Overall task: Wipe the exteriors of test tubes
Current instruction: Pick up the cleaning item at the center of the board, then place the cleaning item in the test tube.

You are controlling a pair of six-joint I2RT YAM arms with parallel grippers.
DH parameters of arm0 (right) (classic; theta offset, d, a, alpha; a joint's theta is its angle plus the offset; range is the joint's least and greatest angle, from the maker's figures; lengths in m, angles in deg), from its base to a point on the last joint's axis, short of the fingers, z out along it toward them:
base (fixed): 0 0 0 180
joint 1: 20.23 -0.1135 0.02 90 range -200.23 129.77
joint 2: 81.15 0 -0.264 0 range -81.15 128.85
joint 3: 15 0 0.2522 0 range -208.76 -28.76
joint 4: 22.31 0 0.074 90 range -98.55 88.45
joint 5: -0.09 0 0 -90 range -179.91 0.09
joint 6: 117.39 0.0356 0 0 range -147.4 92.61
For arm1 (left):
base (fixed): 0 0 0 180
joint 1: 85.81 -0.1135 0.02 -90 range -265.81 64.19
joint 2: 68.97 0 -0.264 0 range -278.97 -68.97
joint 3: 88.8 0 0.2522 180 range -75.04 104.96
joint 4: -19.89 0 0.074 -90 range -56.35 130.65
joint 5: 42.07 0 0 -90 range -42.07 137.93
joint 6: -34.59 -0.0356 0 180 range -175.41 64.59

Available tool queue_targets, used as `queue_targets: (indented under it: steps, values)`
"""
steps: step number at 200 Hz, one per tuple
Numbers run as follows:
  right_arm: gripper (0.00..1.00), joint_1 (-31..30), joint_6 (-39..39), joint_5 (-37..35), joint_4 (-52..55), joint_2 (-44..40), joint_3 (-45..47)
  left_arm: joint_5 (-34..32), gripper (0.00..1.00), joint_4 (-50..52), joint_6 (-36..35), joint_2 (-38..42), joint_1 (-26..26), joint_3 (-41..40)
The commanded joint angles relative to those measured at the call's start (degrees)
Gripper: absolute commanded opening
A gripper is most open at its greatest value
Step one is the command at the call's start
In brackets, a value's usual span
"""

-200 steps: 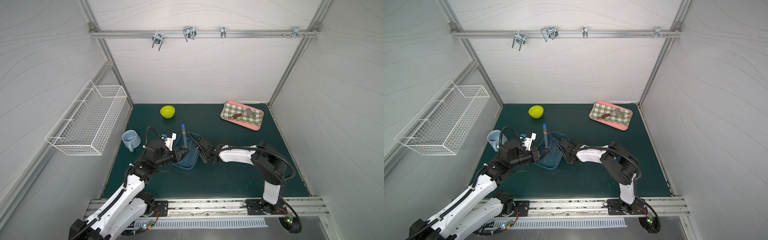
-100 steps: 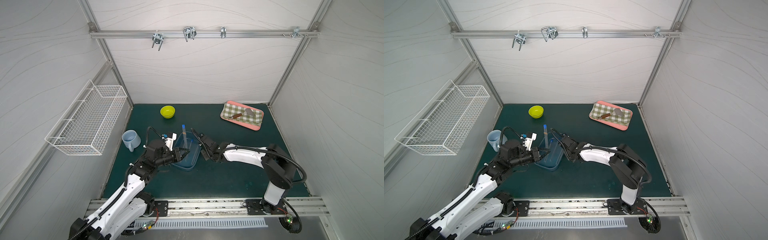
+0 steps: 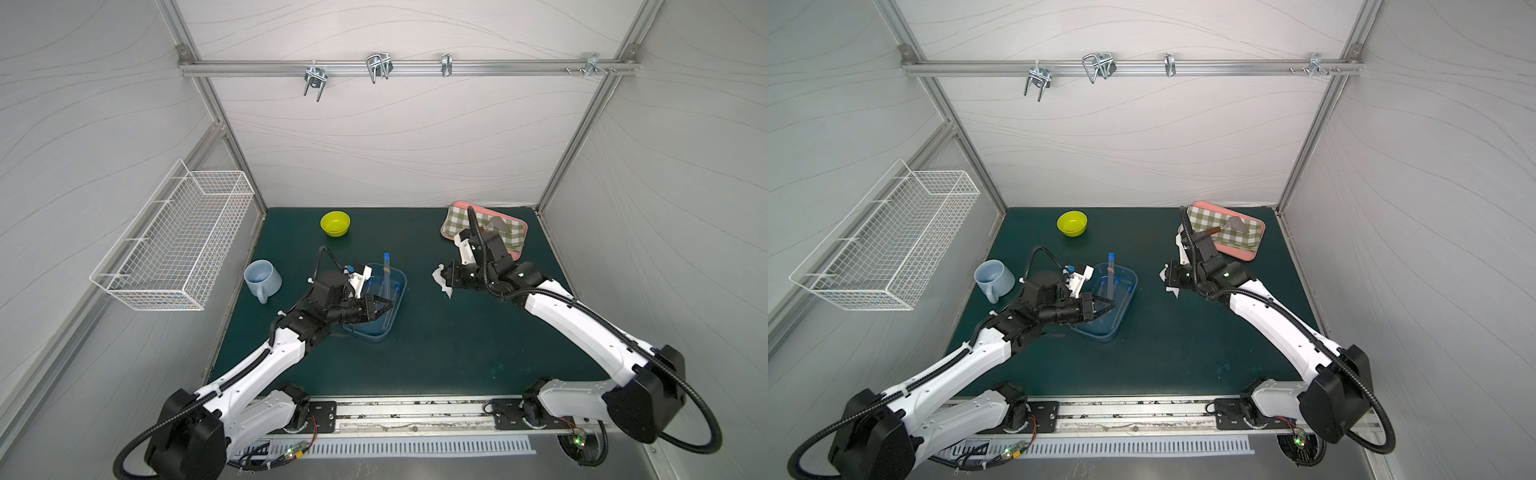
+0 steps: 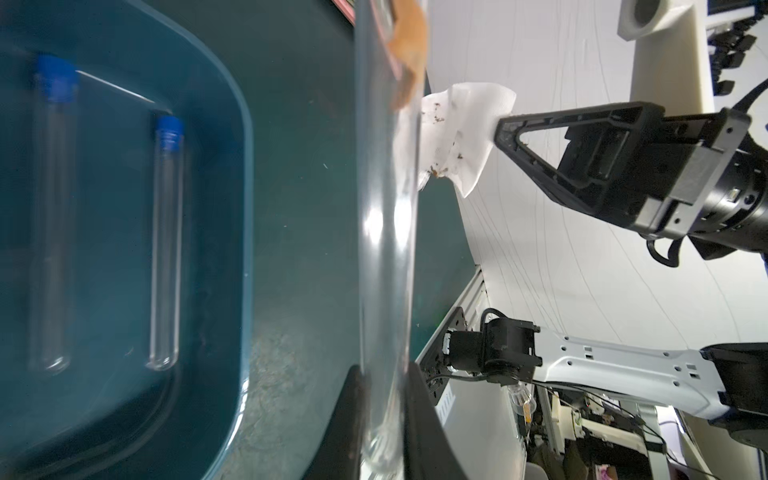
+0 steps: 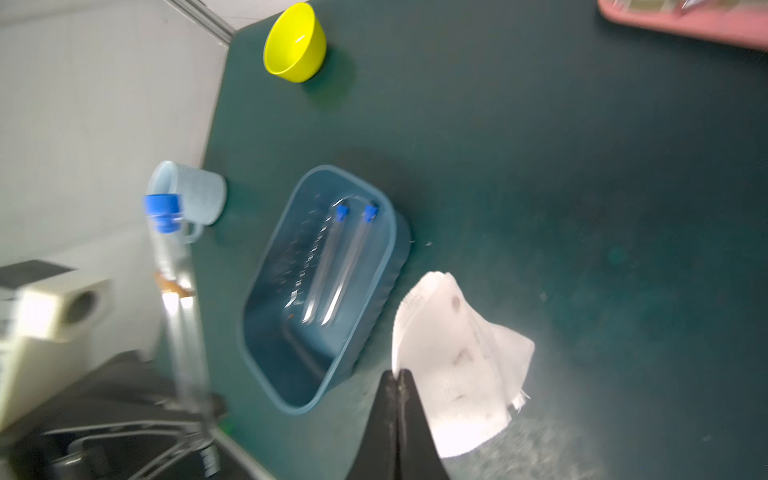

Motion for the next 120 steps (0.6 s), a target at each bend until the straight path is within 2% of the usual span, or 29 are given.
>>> queue_targets:
  steps: [1, 66, 120]
  values:
    - [0.0, 0.43, 7.03, 8.04, 3.01, -1.99, 0.13, 0.09, 0.05, -6.23, -1.14, -2.9, 3.04, 4.14]
    - [0.0, 0.37, 16.59, 15.78, -4.99, -3.97, 0.89, 0.1, 0.05, -12.74, -0.35, -12.41, 9.07, 8.93]
    - [0.0, -0.33, 21.86, 17.19, -12.09, -2.98, 1.98, 1.12, 0.05, -13.8, -0.7, -16.85, 11.44, 11.69]
